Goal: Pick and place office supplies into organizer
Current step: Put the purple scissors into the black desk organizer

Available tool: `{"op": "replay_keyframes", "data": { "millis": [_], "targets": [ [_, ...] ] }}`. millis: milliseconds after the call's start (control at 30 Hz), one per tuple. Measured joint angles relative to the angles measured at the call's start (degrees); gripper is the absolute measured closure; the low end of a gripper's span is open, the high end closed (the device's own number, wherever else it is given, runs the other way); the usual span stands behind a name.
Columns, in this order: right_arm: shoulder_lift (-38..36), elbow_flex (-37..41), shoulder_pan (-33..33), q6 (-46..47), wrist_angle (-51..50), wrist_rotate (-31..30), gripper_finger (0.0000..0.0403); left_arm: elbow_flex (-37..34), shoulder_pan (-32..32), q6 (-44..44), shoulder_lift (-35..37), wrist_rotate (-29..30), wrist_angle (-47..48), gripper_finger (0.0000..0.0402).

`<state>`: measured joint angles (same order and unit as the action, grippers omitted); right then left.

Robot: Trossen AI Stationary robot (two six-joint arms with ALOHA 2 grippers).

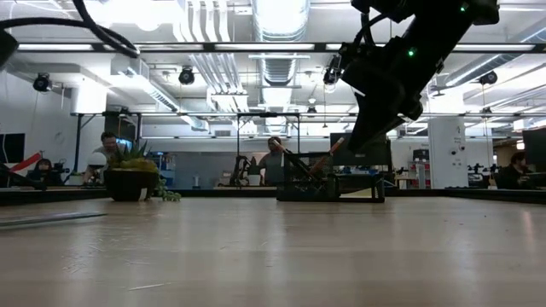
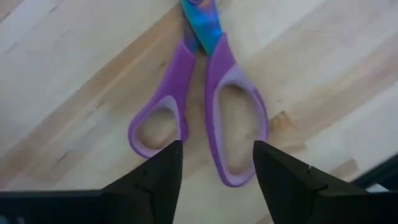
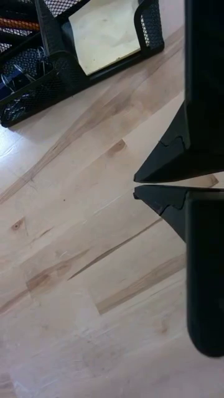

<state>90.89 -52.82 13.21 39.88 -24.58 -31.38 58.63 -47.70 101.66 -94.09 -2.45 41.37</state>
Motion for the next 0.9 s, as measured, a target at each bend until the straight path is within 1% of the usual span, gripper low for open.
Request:
{"op": "replay_keyframes", "data": {
  "millis": [67,433,567,633,733,900],
  "targets": [
    [0.00,0.00,0.00,0.00,0.00,-0.02,0.0394,-0.02,0.00,-0.04,-0.70,0.01,0.02,0.0218],
    [0.02,0.00,-0.02,-0.02,-0.04,-0.02,0.0394,-0.35,0.09,-0.58,-6.25,0.02,0.36,0.0217],
    [0.02,0.00,-0.02,-0.02,-0.02,0.00,0.0394,-0.25,0.13,-3.05,-6.46,0.35,0.43,0.0221],
    [0.02,0.00,-0.02,-0.02,-0.02,0.00,0.0394,-0.37,0.30,-4.11,-6.48,0.43,0.69,0.0233],
    [0.02,0.00,-0.02,-0.02,-0.04,0.00,0.0394,-0.79,0.53,-5.75,-6.51,0.67,1.34,0.0261],
    [0.02,0.00,-0.04,-0.03,-0.04,-0.02,0.0394,-1.02,0.90,-7.08,-6.90,4.01,2.74,0.0317]
  ]
}}
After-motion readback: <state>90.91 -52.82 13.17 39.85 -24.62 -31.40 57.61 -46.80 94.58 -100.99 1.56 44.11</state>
